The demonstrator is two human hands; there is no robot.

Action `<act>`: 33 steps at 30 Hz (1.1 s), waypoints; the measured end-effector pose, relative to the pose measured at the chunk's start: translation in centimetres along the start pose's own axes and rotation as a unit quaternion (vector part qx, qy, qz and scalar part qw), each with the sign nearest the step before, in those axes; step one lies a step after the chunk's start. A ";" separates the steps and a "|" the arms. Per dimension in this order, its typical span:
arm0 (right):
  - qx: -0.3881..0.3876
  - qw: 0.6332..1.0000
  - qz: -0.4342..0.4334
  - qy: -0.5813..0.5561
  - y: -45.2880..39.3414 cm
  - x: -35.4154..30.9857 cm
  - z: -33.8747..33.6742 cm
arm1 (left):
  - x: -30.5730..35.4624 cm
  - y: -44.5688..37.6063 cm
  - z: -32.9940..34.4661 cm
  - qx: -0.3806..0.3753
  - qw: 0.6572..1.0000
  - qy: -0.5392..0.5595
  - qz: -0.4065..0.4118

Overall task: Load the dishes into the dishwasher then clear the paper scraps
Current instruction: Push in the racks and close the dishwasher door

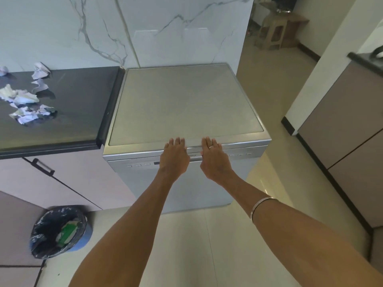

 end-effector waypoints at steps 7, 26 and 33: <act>-0.100 0.994 0.005 0.036 -1.5 -0.1 -2.1 | 0.2 -0.2 -1.0 -0.061 0.998 0.021 -0.019; -0.156 0.985 0.039 -0.059 -3.8 2.0 -4.6 | 0.5 -1.4 -3.8 -0.096 0.989 0.084 -0.068; -0.206 0.978 0.013 -0.042 -7.4 2.0 -7.4 | 1.2 -4.1 -5.6 -0.090 0.962 0.159 -0.202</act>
Point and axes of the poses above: each hand's wrist, its own y-axis away from the middle knuckle, its own z-axis out of the palm, x = y × z, the point moved 3 cm from there along -y, towards the middle knuckle, and after that the axes turned 12 degrees about y, right-handed, at the moved point
